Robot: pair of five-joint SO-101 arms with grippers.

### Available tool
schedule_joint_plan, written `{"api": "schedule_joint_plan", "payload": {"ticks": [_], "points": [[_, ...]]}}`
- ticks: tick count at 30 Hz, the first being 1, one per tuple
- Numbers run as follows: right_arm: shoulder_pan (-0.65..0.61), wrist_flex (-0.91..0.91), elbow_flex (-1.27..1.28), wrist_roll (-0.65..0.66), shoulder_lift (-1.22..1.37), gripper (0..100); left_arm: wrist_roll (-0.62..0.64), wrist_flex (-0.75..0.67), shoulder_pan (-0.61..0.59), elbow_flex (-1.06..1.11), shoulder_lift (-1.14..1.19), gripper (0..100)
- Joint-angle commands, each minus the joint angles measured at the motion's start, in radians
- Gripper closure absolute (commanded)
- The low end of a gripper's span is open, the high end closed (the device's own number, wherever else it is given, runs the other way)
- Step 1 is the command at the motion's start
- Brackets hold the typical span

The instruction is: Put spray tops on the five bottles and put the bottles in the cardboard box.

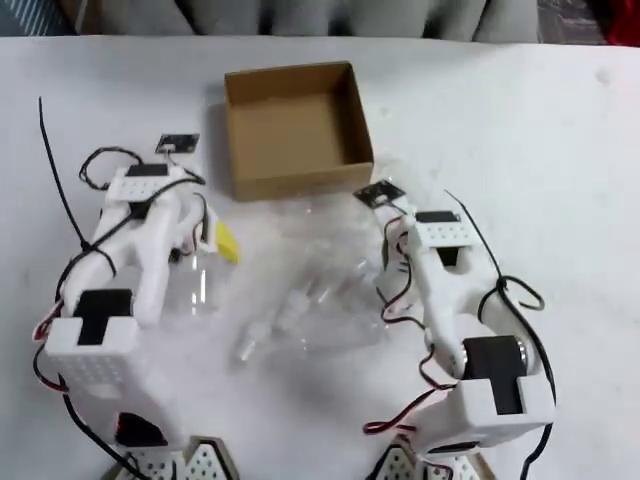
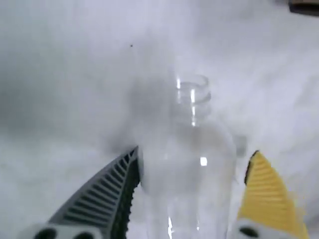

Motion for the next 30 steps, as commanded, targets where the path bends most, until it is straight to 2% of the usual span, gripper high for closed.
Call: {"api": "schedule_joint_plan", "payload": {"ticks": [1,5,12,18,21,26,30], "points": [[0.015,-0.002,-0.018,0.009,0.005,98.1,-0.008,-0.018,0.012,-0.066,-0.016,82],[0.015,-0.002,-0.018,0.009,0.005,98.1,-0.008,-0.035,0.030,-0.066,-0.016,97],[0.024,0.002,-0.025,0.006,-0.007,98.1,-0.008,-0.037,0.008,-0.078,-0.019,97],[-0.001,0.323,-0.227,0.006,-0.128,98.1,0.002,-0.032,-0.045,-0.114,-0.018,97],[-0.033,0.415,-0.307,0.008,-0.206,98.1,0.002,-0.032,-0.074,-0.124,-0.019,97],[-0.193,0.530,-0.342,0.009,-0.329,98.1,0.005,-0.012,-0.133,-0.172,-0.012,97],[-0.380,0.527,-0.285,0.009,-0.398,97.8,0.147,-0.017,-0.193,-0.187,-0.010,97]]}}
